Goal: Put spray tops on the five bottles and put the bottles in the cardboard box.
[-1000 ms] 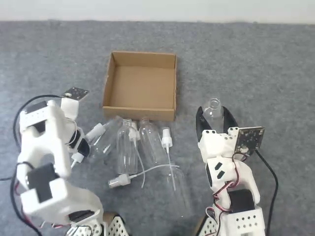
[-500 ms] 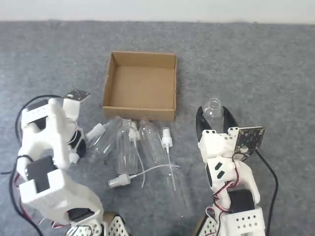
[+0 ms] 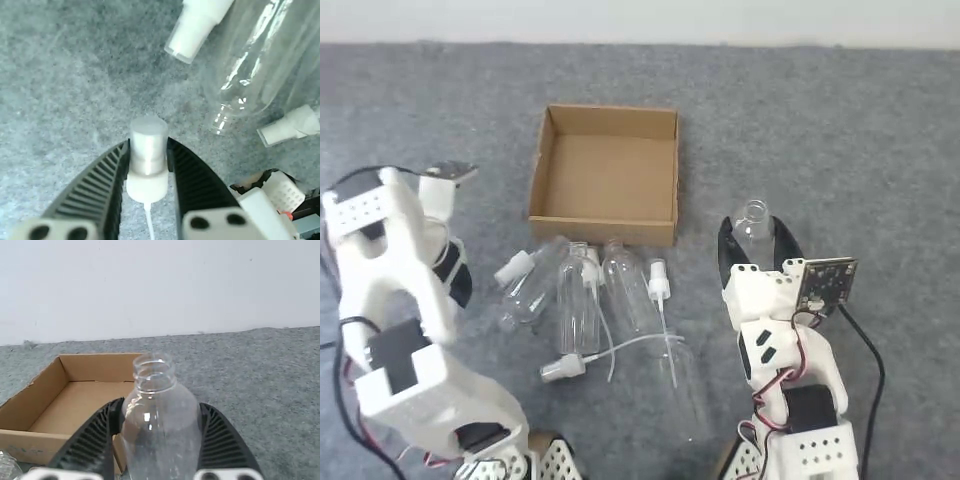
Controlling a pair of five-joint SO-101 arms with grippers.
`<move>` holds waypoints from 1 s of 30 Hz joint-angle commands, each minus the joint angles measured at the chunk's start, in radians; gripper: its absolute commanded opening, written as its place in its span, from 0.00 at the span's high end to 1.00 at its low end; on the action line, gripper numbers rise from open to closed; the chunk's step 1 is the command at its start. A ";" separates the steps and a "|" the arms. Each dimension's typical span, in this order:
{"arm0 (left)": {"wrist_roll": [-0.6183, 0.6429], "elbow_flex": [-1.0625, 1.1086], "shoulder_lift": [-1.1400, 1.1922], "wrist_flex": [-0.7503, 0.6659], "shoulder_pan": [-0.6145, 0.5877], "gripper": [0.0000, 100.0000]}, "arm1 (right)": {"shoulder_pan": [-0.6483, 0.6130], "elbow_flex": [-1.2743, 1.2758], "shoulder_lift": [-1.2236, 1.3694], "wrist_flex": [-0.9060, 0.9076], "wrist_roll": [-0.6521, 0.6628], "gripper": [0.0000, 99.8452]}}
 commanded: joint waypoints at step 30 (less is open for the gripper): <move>0.319 -0.036 -0.529 -0.029 0.021 0.99 | -0.015 0.021 -0.010 0.050 -0.003 0.95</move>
